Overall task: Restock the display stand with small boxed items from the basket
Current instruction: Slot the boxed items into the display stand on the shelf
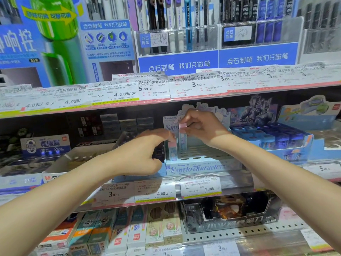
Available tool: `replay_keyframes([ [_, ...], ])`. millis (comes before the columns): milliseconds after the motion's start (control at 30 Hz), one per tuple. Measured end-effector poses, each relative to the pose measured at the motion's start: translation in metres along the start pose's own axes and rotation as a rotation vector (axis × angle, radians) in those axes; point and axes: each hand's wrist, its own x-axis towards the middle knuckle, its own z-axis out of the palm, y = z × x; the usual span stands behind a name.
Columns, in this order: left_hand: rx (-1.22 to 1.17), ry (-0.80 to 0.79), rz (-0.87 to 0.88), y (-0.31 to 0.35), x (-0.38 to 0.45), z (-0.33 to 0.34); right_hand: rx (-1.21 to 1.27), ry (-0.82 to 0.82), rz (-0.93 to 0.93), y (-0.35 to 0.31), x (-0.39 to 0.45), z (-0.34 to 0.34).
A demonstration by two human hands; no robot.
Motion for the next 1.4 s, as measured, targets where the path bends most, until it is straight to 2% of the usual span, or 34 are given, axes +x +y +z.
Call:
replay_keyframes([
  [467, 0.012, 0.004, -0.009, -0.006, -0.001, 0.003, -0.094, -0.084, 0.007, -0.009, -0.004, -0.008],
  [633, -0.001, 0.002, -0.007, -0.005, -0.001, 0.003, -0.272, -0.019, 0.036, -0.003, -0.009, 0.006],
  [767, -0.002, 0.003, -0.016, -0.005, -0.002, 0.003, -0.203, 0.063, 0.012, 0.005, -0.016, 0.011],
  [900, -0.003, -0.004, -0.017, -0.005, -0.003, 0.003, -0.335, 0.133, -0.118, 0.008, -0.018, 0.007],
  [967, 0.000, 0.002, -0.008, -0.005, -0.003, 0.003, -0.319, 0.140, -0.095, 0.005, -0.019, 0.005],
  [1200, -0.008, 0.011, -0.003, -0.006, -0.003, 0.004, -0.429, 0.022, -0.073, 0.009, -0.014, 0.004],
  [1400, 0.000, 0.012, -0.025, -0.001, -0.002, 0.001, -0.326, 0.003, -0.056, 0.008, -0.013, 0.001],
])
